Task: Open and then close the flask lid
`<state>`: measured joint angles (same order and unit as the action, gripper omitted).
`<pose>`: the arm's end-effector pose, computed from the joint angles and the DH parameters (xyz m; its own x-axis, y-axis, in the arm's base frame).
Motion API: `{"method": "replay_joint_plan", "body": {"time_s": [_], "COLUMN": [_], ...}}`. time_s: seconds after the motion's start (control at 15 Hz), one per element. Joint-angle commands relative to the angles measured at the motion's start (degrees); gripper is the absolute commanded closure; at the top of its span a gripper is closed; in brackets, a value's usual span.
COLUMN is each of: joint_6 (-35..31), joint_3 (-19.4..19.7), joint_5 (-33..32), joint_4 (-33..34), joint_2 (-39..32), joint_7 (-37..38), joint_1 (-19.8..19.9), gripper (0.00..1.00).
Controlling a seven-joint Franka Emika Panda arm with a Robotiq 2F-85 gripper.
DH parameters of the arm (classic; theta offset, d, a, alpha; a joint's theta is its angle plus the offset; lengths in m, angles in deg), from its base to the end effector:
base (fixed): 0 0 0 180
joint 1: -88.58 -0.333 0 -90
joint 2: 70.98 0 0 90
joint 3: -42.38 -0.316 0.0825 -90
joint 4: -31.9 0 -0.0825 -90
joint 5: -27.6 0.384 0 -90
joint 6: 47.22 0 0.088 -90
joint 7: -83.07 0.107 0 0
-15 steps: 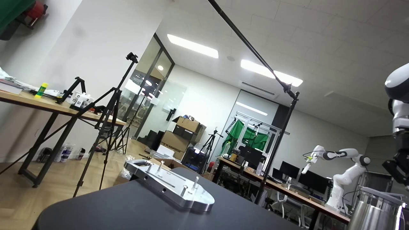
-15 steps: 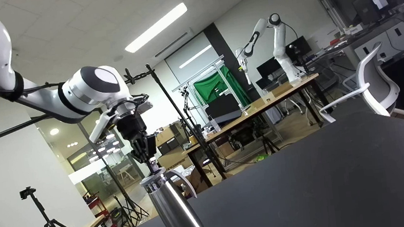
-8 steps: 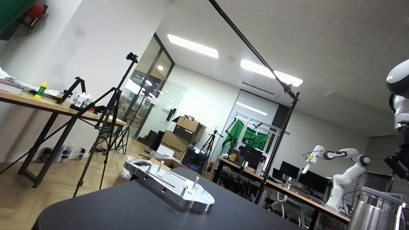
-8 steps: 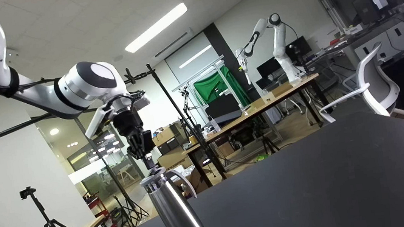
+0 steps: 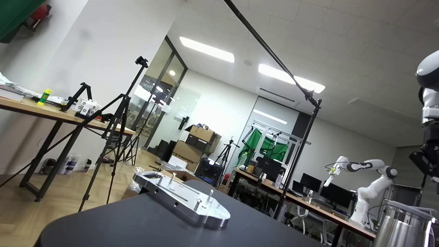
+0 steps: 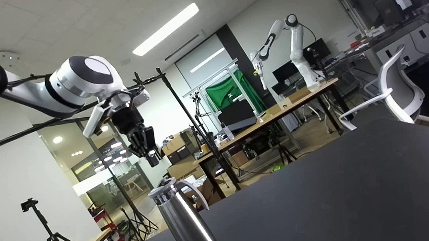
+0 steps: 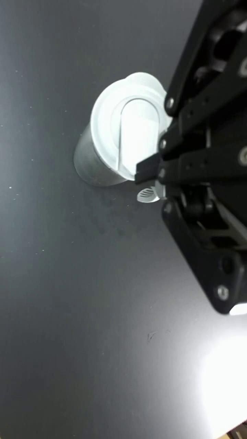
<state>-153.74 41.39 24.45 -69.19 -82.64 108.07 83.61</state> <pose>0.6038 0.0582 0.4376 0.9471 -0.3112 -0.0787 -0.3043 -0.9484 0.0888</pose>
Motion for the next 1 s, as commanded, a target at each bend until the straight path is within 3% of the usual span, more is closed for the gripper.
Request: {"method": "replay_joint_plan", "body": {"time_s": [0.0, 0.4, 0.93], "joint_6": [-4.85, -6.79, -4.54], "joint_3": [0.20, 0.25, 0.51], "joint_5": [-1.04, -1.17, -1.47], "joint_4": [-0.30, -0.64, -0.55], "joint_2": [-0.52, -2.02, -3.82], "joint_7": [1.94, 2.08, 3.27], "joint_1": [-0.40, -1.05, -1.68], "gripper": [1.00, 1.00, 1.00]}}
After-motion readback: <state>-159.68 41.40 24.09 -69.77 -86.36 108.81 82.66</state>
